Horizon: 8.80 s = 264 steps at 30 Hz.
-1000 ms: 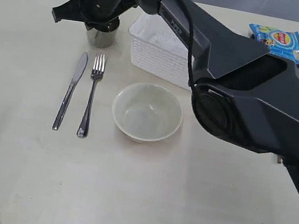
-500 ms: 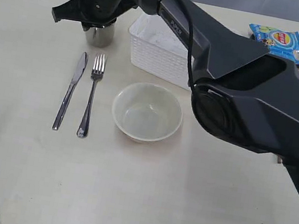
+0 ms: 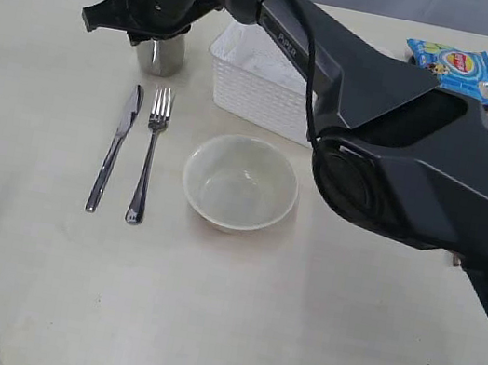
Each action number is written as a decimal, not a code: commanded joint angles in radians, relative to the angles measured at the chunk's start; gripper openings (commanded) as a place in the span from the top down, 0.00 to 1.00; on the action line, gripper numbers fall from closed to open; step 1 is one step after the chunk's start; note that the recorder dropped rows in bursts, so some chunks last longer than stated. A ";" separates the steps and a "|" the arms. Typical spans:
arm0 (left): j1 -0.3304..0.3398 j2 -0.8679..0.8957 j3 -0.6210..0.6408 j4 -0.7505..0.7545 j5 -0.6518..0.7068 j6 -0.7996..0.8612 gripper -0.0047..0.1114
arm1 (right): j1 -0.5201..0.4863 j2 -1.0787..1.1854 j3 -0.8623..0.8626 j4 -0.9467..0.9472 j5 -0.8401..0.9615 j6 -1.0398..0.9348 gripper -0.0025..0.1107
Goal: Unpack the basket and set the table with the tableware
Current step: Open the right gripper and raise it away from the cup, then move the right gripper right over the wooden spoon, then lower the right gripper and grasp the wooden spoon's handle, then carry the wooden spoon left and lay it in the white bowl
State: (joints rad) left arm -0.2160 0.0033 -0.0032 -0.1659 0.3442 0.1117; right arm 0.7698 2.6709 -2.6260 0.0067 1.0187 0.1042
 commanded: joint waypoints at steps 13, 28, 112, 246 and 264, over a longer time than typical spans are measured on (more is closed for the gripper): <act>-0.006 -0.003 0.003 0.002 -0.002 -0.003 0.96 | 0.000 -0.032 -0.112 -0.007 0.015 0.016 0.58; -0.006 -0.003 0.003 0.002 -0.002 -0.003 0.96 | 0.003 -0.108 -0.133 0.022 0.146 0.001 0.98; -0.006 -0.003 0.003 0.002 -0.002 -0.001 0.96 | -0.735 -0.852 1.169 0.101 -0.247 -0.386 0.98; -0.006 -0.003 0.003 0.002 -0.002 0.000 0.96 | -0.009 -0.736 1.197 0.059 0.202 -0.149 0.98; -0.006 -0.003 0.003 0.002 -0.002 0.001 0.96 | -0.009 -0.713 1.197 0.059 0.202 -0.143 0.88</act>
State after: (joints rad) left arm -0.2160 0.0033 -0.0032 -0.1659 0.3442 0.1117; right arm 0.7599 1.9613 -1.4294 0.0650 1.2207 -0.0406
